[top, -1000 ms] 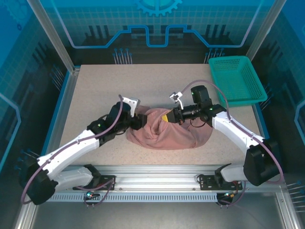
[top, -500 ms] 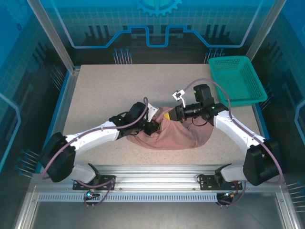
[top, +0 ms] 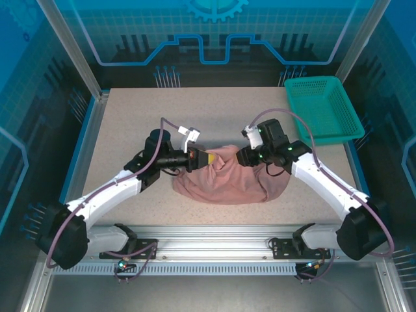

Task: Fold the inside-out t-shirt

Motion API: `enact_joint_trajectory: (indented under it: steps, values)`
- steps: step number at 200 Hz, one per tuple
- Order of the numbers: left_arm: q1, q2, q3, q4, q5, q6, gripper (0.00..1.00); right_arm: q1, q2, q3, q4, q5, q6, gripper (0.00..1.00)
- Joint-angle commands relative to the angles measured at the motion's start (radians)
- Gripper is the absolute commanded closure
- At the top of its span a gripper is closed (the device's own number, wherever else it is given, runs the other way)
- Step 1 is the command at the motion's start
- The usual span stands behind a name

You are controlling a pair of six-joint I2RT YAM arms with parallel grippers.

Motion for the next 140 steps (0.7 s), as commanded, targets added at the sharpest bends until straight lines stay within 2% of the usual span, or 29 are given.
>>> enact_joint_trajectory:
  steps: [1, 19, 45, 65, 102, 116, 140]
  values:
    - [0.01, -0.009, -0.011, 0.04, 0.042, -0.061, 1.0, 0.064, -0.1, 0.026, -0.069, 0.154, -0.043, 0.56]
    - [0.01, -0.004, -0.011, 0.042, 0.04, -0.069, 1.0, 0.134, -0.178, -0.024, -0.013, 0.108, -0.076, 0.55]
    - [0.011, -0.009, -0.012, 0.041, 0.038, -0.067, 1.0, 0.162, -0.228, -0.112, 0.12, -0.075, -0.09, 0.58]
    - [0.01, -0.014, -0.009, 0.032, 0.035, -0.058, 1.0, 0.162, -0.197, -0.126, 0.197, -0.205, -0.094, 0.56]
    - [0.011, -0.024, -0.013, 0.018, 0.032, -0.045, 1.0, 0.154, -0.091, -0.087, 0.252, -0.255, -0.102, 0.56]
    - [0.01, -0.027, -0.016, 0.009, 0.027, -0.037, 1.0, 0.152, -0.062, -0.073, 0.272, -0.272, -0.102, 0.65]
    - [0.013, -0.037, -0.025, -0.012, -0.002, -0.022, 1.0, 0.149, -0.048, -0.034, 0.228, -0.281, -0.126, 0.97]
